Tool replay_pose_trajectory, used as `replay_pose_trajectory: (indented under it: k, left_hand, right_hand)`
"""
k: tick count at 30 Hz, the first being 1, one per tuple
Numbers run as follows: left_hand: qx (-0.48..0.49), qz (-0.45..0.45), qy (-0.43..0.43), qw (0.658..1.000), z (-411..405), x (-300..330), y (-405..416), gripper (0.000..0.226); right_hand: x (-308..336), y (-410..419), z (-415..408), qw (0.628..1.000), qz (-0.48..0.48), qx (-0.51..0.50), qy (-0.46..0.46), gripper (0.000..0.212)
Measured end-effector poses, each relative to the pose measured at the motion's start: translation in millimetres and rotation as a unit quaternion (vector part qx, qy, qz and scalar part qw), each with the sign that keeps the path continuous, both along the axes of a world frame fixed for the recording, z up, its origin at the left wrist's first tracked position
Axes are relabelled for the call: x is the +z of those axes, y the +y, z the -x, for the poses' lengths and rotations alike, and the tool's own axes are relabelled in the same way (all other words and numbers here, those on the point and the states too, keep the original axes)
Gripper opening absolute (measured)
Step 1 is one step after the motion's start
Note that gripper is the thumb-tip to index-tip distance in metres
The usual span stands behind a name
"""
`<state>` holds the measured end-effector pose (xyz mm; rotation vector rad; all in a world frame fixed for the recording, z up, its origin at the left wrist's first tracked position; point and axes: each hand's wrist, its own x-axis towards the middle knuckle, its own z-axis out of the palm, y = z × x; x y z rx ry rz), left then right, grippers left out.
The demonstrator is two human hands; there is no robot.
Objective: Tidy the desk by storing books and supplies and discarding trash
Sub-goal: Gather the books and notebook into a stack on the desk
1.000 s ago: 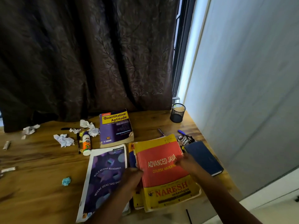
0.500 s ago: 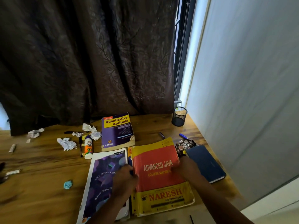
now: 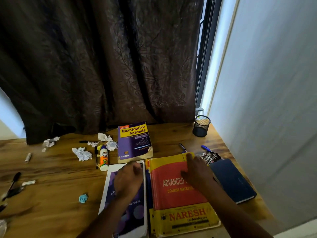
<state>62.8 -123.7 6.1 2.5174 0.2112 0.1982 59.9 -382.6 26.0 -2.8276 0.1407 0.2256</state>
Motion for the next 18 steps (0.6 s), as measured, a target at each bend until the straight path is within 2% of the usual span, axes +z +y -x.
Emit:
replay_pose_trajectory:
  k: [1,5,11,15,18]
  left_hand:
    - [0.01,0.012,-0.009,1.0,-6.6,3.1,5.8,0.013]
    - [0.01,0.057,0.025,0.998,-42.8,-1.5,31.7,0.033]
    - [0.01,0.061,0.166,0.984,-107.3,-54.0,68.6,0.066]
    - [-0.019,0.089,0.191,0.977,-120.6,-36.0,68.0,0.046]
    - [-0.026,0.109,0.206,0.972,-128.3,-21.1,63.0,0.026]
  right_hand:
    - [1.5,9.4,-7.7,1.0,-0.02,0.02,-0.011,0.071]
    - [1.8,52.1,-38.6,0.992,-0.101,0.074,-0.023,0.064]
    - [-13.7,109.5,-77.4,0.983,-0.12,0.134,-0.021,0.06]
    - [-17.4,132.9,-104.8,0.988,-0.053,0.143,-0.007,0.058]
    - [-21.0,142.1,-119.3,0.992,-0.042,0.123,0.006,0.051]
